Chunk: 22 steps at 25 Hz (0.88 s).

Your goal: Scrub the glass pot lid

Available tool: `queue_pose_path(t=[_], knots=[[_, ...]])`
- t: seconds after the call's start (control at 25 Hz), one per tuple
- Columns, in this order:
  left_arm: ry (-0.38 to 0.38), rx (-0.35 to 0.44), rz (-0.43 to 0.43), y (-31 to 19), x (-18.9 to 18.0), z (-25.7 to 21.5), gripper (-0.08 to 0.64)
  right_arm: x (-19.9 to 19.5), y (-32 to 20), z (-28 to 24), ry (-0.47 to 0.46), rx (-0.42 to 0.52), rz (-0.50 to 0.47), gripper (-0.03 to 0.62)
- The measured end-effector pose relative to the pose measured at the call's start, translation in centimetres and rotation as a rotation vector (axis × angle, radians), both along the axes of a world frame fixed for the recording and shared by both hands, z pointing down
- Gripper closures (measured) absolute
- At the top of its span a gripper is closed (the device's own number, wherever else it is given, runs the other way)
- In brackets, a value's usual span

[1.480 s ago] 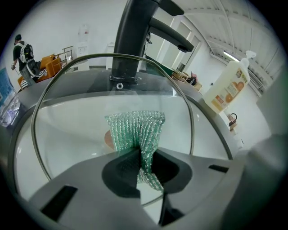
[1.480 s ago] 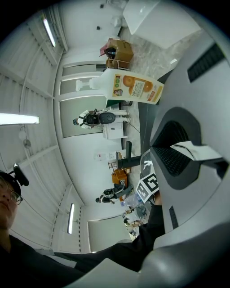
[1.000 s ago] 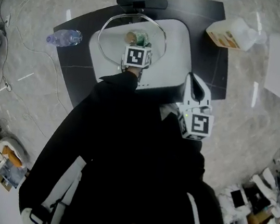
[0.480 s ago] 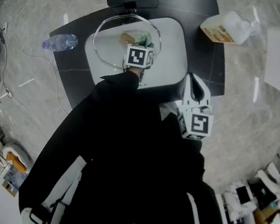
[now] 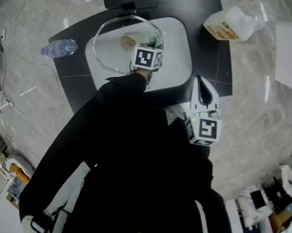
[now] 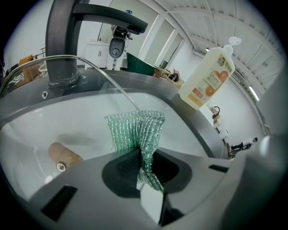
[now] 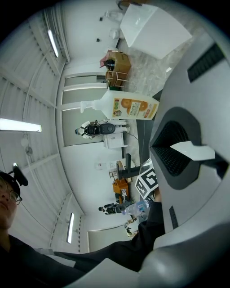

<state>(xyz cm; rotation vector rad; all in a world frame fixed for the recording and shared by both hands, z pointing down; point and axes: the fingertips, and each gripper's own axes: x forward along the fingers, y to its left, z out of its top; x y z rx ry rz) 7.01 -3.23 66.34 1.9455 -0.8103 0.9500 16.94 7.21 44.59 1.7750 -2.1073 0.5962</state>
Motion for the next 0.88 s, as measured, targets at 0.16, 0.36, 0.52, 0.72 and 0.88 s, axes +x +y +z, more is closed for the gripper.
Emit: queue_pose_path(t=[0.16, 0.36, 0.52, 0.72, 0.88], knots=[[0.002, -0.003, 0.011, 0.1, 0.6, -0.1, 0.502, 0.3, 0.3, 0.0, 0.003, 0.0, 0.013, 0.6], [0.018, -0.009, 0.014, 0.4, 1.2, -0.2, 0.5, 0.5, 0.5, -0.1, 0.006, 0.011, 0.023, 0.6], [0.025, -0.009, 0.016, 0.5, 1.2, -0.5, 0.5, 0.4, 0.7, -0.3, 0.009, 0.009, 0.022, 0.6], [0.038, -0.007, 0.016, 1.0, 1.1, -1.1, 0.5, -0.1, 0.7, -0.6, 0.009, 0.019, 0.01, 0.6], [0.056, 0.004, 0.025, 1.9, 0.9, -2.1, 0.501, -1.1, 0.6, -0.8, 0.005, 0.024, -0.011, 0.6]])
